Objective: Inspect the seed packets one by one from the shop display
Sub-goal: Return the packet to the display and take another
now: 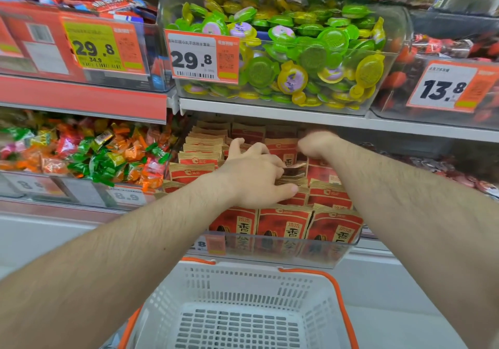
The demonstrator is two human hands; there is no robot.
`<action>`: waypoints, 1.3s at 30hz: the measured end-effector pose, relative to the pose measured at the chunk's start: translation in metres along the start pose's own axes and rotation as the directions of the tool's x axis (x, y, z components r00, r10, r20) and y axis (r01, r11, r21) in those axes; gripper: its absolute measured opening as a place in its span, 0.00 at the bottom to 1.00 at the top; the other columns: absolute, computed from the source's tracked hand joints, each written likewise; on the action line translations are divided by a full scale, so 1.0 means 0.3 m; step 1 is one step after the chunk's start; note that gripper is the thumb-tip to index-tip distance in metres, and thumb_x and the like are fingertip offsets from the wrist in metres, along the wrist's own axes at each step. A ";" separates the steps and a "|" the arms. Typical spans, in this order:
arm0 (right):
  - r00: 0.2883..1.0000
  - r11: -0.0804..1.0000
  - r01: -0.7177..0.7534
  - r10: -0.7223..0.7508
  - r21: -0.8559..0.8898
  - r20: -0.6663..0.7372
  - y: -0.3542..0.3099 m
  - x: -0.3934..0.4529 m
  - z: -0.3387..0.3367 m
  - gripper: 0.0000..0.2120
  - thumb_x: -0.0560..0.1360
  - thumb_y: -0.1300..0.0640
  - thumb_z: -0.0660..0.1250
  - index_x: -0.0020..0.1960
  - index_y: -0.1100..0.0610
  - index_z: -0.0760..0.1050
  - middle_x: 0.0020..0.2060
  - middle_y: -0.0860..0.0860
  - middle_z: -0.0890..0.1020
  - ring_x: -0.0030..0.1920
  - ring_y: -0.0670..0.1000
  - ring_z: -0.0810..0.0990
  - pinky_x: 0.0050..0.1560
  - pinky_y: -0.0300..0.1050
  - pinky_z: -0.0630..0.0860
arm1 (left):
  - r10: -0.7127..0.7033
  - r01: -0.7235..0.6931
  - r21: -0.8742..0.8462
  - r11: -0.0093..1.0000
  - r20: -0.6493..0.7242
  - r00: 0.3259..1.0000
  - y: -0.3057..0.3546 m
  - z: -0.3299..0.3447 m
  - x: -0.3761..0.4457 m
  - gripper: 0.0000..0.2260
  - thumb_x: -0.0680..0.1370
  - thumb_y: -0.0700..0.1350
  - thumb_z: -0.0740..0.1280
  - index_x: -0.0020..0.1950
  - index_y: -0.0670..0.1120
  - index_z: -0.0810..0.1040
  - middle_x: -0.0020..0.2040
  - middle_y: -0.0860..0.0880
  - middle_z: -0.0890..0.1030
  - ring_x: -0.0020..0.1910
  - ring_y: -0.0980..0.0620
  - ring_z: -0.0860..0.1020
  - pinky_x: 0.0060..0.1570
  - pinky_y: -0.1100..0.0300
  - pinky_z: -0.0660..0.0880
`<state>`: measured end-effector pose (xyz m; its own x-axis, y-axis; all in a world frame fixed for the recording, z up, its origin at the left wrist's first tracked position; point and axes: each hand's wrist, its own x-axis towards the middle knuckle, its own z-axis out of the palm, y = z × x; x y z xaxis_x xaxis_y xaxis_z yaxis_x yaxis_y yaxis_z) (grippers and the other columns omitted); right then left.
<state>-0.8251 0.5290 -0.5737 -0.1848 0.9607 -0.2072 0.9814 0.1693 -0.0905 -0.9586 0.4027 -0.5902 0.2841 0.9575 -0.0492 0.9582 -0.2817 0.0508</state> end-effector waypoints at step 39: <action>0.928 0.845 0.344 -0.239 0.409 -0.287 0.087 -0.368 0.022 0.23 0.70 0.64 0.66 0.62 0.47 0.79 0.57 0.48 0.81 0.53 0.47 0.77 0.50 0.35 0.68 | -0.070 0.039 -0.104 0.994 -0.305 0.950 0.066 -0.038 -0.221 0.21 0.81 0.53 0.60 0.73 0.47 0.71 0.75 0.56 0.65 0.69 0.47 0.68 0.67 0.47 0.66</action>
<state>-0.7794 0.4260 -0.5595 -0.3906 0.9140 0.1091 0.7449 0.3835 -0.5460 -0.9590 0.3345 -0.5745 0.1923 0.9478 0.2543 0.9598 -0.2357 0.1525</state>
